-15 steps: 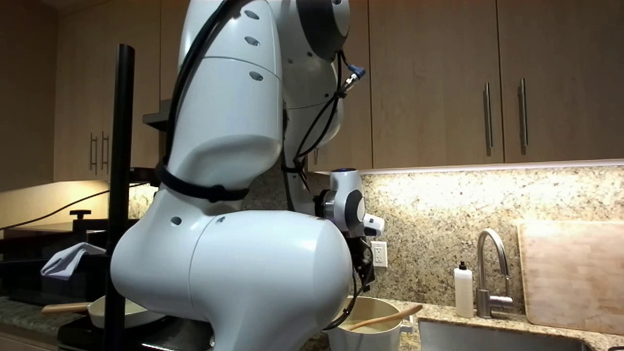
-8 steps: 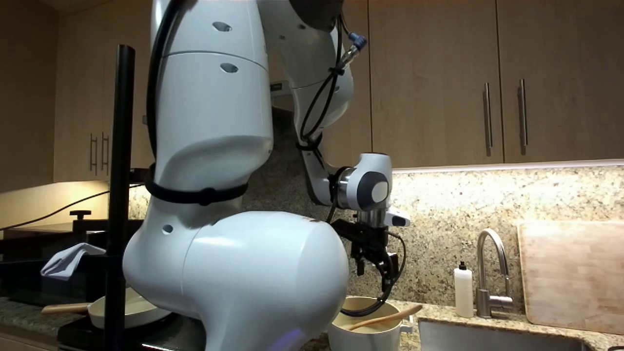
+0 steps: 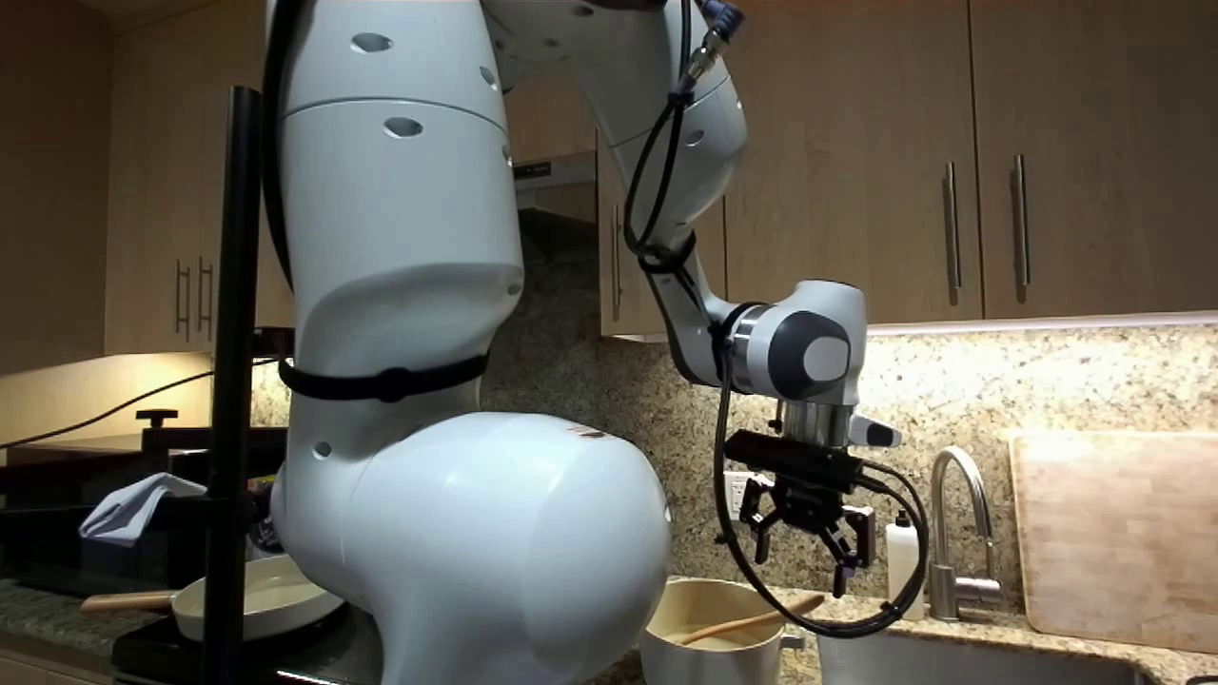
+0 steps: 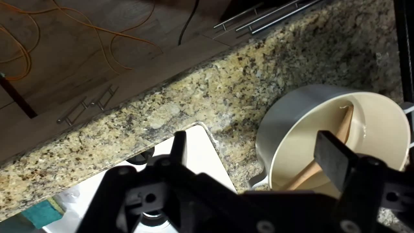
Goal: Pick up the cooking stick and stir in the pot
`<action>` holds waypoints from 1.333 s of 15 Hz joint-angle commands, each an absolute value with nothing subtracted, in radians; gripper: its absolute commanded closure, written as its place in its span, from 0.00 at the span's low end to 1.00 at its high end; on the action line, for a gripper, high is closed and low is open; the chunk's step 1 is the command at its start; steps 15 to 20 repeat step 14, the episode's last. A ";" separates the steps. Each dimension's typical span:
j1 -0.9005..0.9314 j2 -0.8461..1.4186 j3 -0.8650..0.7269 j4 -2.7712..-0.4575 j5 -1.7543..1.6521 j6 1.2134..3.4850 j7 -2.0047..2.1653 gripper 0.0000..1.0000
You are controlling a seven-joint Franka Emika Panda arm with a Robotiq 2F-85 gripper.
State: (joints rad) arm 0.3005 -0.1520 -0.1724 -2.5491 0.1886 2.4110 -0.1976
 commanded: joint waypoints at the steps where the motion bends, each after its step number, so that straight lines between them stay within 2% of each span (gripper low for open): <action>1: 0.200 -0.141 -0.123 -2.574 0.216 2.406 -0.378 0.00; 20: 0.167 -0.131 -0.084 -2.561 0.198 2.403 -0.338 0.00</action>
